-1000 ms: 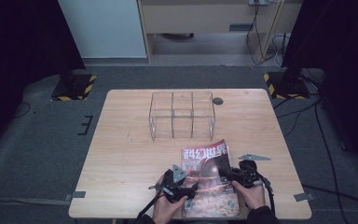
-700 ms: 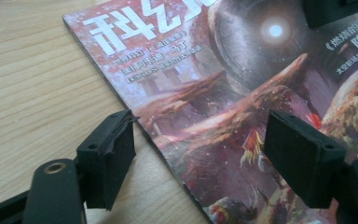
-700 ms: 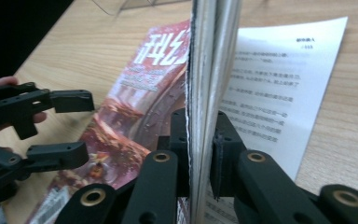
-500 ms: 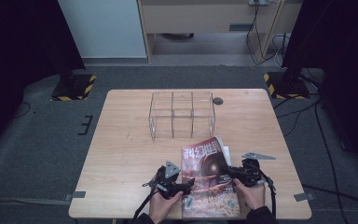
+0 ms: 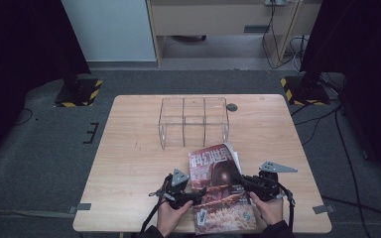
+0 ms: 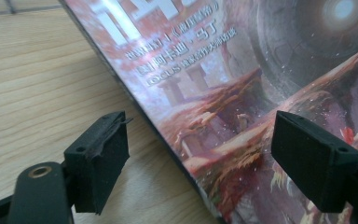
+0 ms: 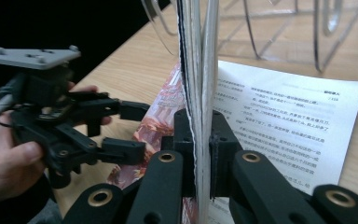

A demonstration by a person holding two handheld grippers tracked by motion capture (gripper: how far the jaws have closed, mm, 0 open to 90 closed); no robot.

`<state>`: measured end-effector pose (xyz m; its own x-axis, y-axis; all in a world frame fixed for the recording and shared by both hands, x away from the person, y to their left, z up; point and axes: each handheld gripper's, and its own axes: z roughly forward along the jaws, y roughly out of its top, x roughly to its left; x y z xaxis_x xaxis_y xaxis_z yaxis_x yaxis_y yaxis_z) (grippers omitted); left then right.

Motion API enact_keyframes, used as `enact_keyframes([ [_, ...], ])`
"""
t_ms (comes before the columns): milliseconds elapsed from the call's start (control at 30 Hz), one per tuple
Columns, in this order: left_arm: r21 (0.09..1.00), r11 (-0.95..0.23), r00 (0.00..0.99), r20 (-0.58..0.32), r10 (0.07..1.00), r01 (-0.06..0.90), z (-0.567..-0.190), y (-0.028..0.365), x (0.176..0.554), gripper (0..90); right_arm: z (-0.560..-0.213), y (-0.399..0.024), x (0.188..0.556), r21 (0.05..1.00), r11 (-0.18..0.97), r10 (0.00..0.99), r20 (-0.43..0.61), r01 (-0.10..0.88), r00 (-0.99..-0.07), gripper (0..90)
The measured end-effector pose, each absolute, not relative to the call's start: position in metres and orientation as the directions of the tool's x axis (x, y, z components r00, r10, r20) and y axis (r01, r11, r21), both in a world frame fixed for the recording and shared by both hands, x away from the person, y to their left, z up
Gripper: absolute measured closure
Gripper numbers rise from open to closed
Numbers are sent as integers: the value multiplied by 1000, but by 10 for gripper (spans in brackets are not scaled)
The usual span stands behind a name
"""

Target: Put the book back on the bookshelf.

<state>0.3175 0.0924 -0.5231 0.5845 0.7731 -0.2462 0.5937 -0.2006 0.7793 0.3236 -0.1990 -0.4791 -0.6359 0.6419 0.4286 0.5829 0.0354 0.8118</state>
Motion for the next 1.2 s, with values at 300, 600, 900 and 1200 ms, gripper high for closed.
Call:
enact_keyframes([
  [300, 782, -165, 617, -323, 718, 601, -524, 88, 321, 154, -473, -199, 319, 836, 34, 613, 415, 547, -673, 852],
  [600, 773, -140, 608, -358, 708, 618, -524, 90, 322, 209, -480, -203, 325, 808, 41, 614, 444, 588, -653, 850],
  [900, 786, -113, 623, -383, 682, 607, -515, 93, 320, 302, -486, -204, 328, 797, 62, 625, 438, 600, -646, 850],
  [1200, 788, -106, 621, -386, 682, 607, -513, 94, 323, 388, -484, -202, 327, 802, 64, 591, 449, 593, -670, 849],
])
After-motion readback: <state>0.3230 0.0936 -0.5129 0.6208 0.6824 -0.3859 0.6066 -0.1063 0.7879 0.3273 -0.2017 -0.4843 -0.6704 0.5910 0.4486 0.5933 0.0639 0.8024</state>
